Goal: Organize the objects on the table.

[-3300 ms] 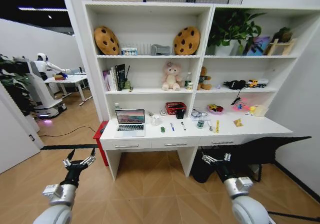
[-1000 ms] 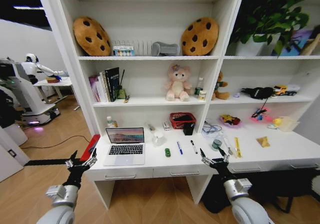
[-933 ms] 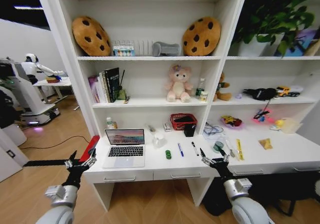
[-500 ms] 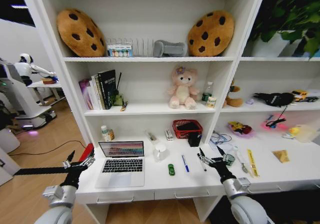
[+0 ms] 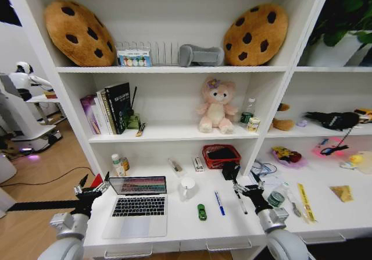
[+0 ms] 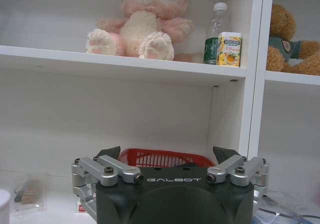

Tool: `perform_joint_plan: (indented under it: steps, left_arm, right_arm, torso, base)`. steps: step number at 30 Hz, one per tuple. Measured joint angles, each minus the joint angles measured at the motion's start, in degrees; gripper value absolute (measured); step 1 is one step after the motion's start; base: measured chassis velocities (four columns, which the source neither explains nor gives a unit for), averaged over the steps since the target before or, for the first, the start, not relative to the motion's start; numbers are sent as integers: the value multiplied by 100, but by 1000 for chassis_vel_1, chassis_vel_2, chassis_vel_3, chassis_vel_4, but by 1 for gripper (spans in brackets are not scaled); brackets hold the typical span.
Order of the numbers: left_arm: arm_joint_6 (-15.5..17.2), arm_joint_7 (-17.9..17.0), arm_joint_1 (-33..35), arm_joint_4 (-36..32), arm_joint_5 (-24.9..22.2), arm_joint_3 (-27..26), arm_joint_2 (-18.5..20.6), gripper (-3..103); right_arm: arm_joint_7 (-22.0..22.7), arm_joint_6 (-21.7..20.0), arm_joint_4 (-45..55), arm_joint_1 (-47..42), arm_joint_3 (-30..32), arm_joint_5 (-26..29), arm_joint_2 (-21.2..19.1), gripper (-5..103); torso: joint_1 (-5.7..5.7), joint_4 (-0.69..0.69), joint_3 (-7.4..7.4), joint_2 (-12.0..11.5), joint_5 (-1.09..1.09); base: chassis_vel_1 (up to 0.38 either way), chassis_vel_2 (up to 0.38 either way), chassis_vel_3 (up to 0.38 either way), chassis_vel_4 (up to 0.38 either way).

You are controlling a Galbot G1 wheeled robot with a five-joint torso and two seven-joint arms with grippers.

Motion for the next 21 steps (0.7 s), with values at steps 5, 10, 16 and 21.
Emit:
perform_joint_plan:
  steps: [5,10,16,21]
  left_arm:
    - [58,97,23,12,-198,66,690,64]
    - [216,144,-106,62,-718,182,2131,46]
    - [339,148,-337,159,-1197,386,2994,25]
    - [349,174,-404,206,-1327,474,3250,9]
  right_arm:
    - [17,23,-30,-55,30,-17,22,100]
    - [25,73,-80,-151,79,-40,86,100]
    - [34,94,-81,-213,84,-92,147,100]
    - [39,95,-62,-240,84,-110,175,100]
  torso:
    - [1,0,0,0,1]
    - [7,-2,1,-2,2]
    - [7,-1,2,-2,1]
    - [7,-1,1,-2,2]
  base:
    - [0,0,0,0]
    - [0,0,0,0]
    - [0,0,0,0]
    - [0,0,0,0]
